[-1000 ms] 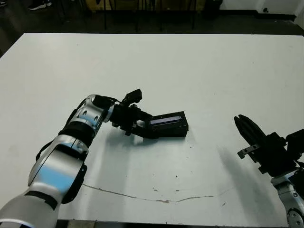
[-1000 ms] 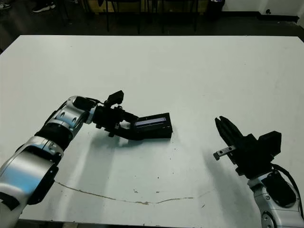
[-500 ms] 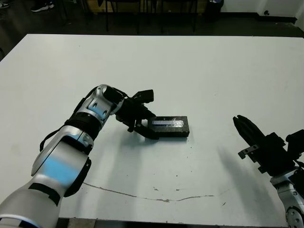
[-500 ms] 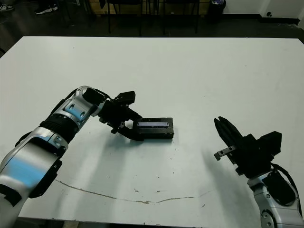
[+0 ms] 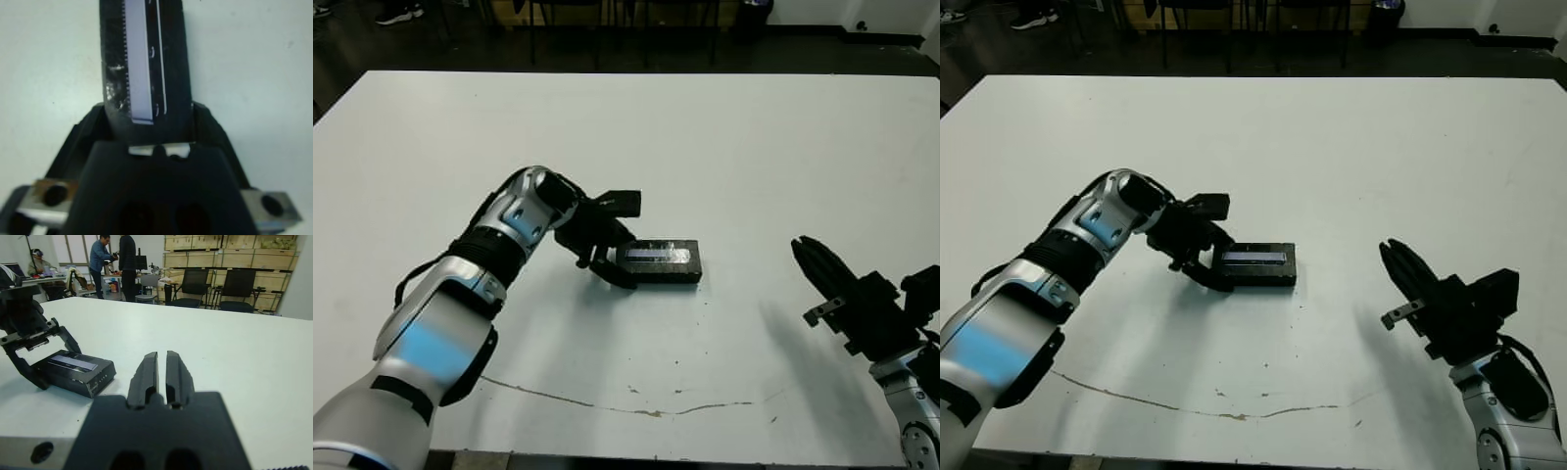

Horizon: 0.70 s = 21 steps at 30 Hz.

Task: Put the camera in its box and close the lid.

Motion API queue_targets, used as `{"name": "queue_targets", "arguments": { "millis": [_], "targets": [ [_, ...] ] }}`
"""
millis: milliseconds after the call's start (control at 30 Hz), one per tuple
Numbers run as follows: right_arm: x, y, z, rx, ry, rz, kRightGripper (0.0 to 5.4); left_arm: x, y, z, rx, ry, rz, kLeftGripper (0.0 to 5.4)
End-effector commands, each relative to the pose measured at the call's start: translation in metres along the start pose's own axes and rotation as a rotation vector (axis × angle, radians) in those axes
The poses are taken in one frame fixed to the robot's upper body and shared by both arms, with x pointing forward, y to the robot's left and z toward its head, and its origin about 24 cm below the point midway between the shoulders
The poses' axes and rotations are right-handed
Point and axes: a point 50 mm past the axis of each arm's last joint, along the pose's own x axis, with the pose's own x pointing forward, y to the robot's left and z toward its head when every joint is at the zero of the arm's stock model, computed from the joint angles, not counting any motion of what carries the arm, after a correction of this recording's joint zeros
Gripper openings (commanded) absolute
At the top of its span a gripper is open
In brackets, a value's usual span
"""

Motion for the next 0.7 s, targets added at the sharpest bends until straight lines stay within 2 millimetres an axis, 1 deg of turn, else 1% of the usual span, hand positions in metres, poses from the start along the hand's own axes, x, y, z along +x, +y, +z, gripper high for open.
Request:
{"name": "queue_targets", "arguments": {
  "millis": [33, 267, 300, 400, 500, 600, 700],
  "targets": [
    [-0.003, 0.0, -0.003, 0.011, 0.014, -0.015, 0.0, 0.019, -0.018, -0.029, -0.06, 0.089, -0.063, 4.18],
    [-0.006, 0.005, 0.003, -0.054, 0.047, -0.057, 0.0, -0.005, -0.024, -0.056, -0.131, 0.061, 0.01, 5.32],
    [-0.006, 0.005, 0.002, -0.053, 0.04, -0.056, 0.0, -0.009, -0.026, -0.06, -0.14, 0.056, 0.019, 5.38],
    [-0.006, 0.007, 0.004, -0.056, 0.037, -0.051, 0.0, -0.025, -0.032, -0.074, -0.165, 0.049, 0.053, 5.38],
    [-0.006, 0.009, 0.005, -0.056, 0.035, -0.05, 0.0, -0.046, -0.042, -0.086, -0.16, 0.059, 0.108, 5.38],
    [-0.006, 0.009, 0.005, -0.047, 0.024, -0.036, 0.0, -0.066, -0.052, -0.095, -0.178, 0.056, 0.144, 5.38],
    [-0.006, 0.008, 0.004, -0.046, 0.022, -0.03, 0.0, -0.086, -0.061, -0.098, -0.192, 0.047, 0.178, 5.38]
  ]
}}
